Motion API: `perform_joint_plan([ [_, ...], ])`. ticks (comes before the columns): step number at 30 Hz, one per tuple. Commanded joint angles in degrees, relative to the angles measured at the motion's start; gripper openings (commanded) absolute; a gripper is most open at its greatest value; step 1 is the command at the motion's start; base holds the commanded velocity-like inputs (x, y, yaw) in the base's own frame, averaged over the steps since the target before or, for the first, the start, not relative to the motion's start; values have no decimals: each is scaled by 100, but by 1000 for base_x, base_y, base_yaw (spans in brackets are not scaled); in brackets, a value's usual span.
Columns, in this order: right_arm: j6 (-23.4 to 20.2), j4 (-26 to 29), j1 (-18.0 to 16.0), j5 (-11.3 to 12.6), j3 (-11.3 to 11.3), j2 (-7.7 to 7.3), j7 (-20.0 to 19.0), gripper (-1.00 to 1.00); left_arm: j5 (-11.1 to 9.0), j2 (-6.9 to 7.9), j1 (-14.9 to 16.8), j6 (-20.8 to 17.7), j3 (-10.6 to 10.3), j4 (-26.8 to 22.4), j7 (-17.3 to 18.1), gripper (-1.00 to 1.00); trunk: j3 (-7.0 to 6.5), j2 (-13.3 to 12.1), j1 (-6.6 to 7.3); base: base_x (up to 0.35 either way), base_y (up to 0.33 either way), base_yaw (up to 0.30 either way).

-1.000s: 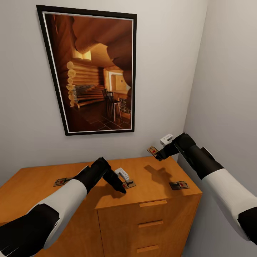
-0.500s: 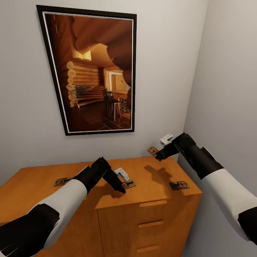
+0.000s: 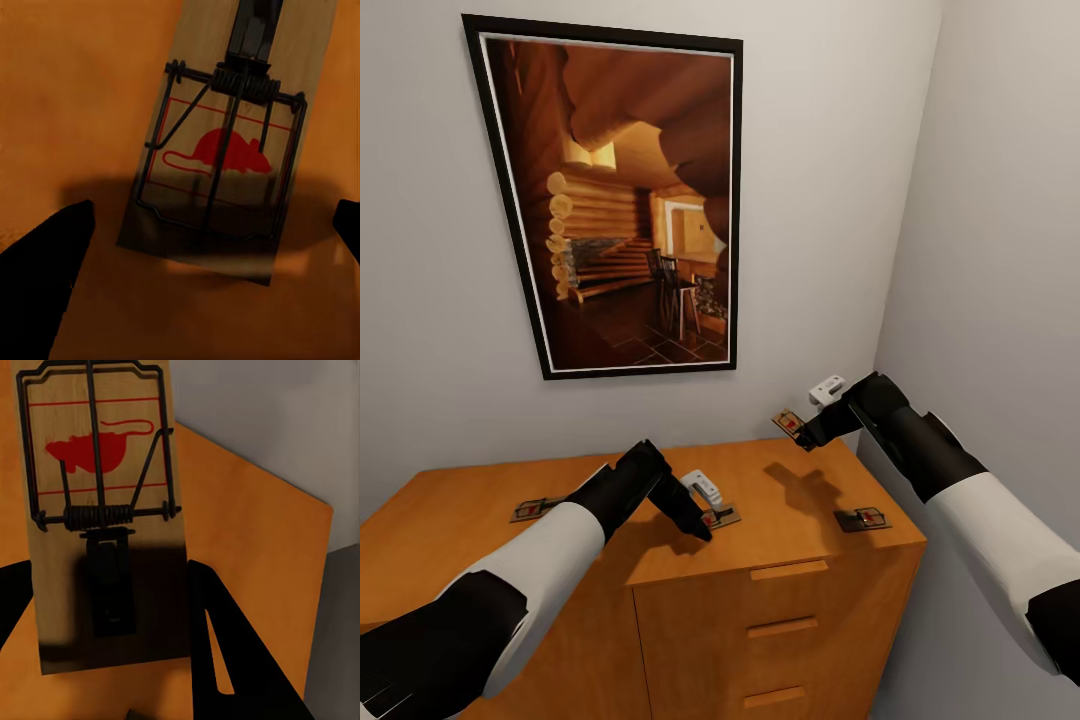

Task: Take the four mousetraps from the cabinet in the bathroom and place them on the bathroom floor. Make sure all four end up on the same floor surface, and ensure that at least two of them are either under or directly next to the same bathroom sink.

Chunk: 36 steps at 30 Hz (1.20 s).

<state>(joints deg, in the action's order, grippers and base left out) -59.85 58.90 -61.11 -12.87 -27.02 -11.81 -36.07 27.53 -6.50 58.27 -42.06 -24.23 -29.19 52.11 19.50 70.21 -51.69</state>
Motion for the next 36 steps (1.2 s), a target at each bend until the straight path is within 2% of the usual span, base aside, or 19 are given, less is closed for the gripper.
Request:
perform_joint_plan([
  [1, -15, 7, -6, -49, -14, -5, -31, -100, 147, 0, 0, 31, -11, 309, 37, -100, 9, 3, -1, 0, 0, 0],
  [26, -15, 7, -6, -49, -22, 3, -28, -100, 156, -20, 0, 13, -20, 200, 57, -100, 9, 3, -1, 0, 0, 0],
  [28, -15, 7, -6, -49, -22, 3, -27, -100, 159, -24, 0, -131, -20, -117, 61, -100, 9, 3, -1, 0, 0, 0],
  [31, -15, 7, -6, -49, -22, 4, -26, -100, 183, -11, 0, -553, -15, -627, 52, -100, 9, 3, -1, 0, 0, 0],
  [32, -15, 7, -6, -49, -22, 4, -25, -100, 205, -1, 0, -808, -14, -880, 45, -100, 9, 3, -1, 0, 0, 0],
  [36, -15, 7, -6, -49, -22, 4, -25, -100, 288, 17, 0, -1269, -12, -1404, 38, -100, 9, 3, -1, 0, 0, 0],
])
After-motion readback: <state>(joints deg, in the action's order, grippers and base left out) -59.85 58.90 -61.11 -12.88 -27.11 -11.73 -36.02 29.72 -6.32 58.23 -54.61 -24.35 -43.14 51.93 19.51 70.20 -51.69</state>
